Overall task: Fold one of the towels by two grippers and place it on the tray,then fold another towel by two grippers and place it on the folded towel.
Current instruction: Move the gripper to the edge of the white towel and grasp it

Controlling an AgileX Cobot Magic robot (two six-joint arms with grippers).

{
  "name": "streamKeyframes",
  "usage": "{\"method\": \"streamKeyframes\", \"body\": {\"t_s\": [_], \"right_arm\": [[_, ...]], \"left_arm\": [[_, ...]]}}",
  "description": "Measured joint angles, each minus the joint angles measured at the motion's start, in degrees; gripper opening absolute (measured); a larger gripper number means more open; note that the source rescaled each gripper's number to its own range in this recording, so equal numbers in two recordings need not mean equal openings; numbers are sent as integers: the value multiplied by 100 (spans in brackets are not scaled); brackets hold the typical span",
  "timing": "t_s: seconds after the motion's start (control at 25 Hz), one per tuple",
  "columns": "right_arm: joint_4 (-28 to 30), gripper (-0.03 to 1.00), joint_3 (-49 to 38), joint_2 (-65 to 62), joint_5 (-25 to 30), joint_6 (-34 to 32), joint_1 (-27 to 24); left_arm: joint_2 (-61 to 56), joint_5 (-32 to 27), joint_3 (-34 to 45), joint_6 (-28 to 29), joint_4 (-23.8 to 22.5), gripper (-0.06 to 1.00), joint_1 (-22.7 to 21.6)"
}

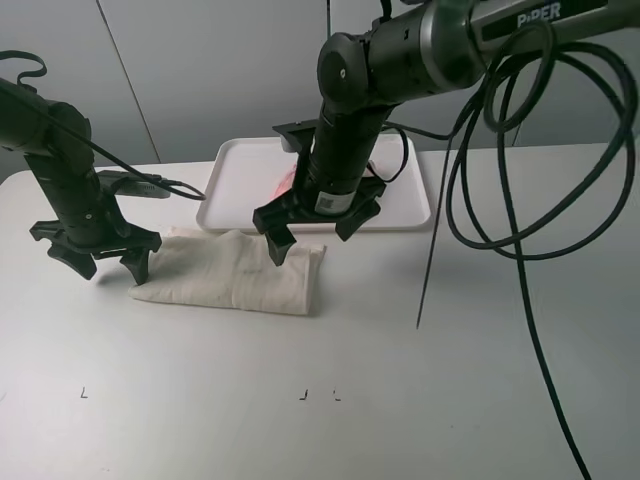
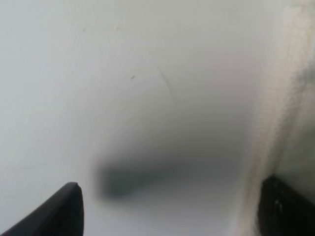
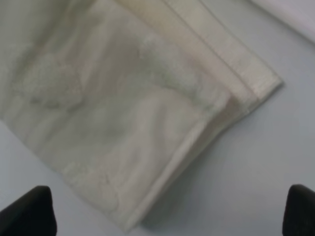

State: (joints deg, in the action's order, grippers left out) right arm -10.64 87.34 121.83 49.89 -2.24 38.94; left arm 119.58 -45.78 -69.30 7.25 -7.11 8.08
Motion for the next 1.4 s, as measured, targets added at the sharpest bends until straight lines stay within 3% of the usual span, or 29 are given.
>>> {"method": "streamKeyframes", "body": {"t_s": [0.24, 0.48, 1.4], "right_arm": [[-385, 100, 324, 281, 14, -32, -39], [-1096, 100, 333, 345, -10, -203, -468], [-1729, 100, 377, 1045, -83, -568, -524]], "left_arm": [[0, -11, -2, 10, 0, 93, 0], [3, -11, -2, 10, 0, 93, 0], [13, -11, -12, 10, 0, 93, 0]]}}
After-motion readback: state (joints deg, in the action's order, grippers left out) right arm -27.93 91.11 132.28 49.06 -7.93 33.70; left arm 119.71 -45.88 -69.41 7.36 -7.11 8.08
